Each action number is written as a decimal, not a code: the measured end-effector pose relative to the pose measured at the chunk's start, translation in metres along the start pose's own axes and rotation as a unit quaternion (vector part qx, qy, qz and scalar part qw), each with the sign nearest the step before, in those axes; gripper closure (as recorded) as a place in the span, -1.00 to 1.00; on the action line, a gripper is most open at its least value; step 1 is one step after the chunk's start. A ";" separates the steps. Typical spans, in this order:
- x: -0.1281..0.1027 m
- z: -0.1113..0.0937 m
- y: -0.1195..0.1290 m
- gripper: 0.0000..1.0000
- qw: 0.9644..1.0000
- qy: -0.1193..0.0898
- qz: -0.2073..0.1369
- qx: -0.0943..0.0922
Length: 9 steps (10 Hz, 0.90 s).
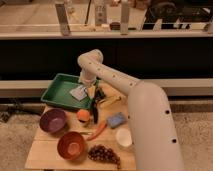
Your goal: Place towel in table surface
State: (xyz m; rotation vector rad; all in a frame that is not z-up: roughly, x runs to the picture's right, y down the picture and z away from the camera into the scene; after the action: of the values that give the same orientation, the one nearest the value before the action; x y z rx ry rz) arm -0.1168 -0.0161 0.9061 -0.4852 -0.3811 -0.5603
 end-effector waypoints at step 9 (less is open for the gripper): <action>-0.004 0.027 -0.018 -0.60 1.000 -0.018 -0.019 -0.001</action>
State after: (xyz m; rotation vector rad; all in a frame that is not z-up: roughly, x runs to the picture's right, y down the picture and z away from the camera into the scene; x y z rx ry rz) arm -0.1358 -0.0137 0.9325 -0.4918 -0.4258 -0.5898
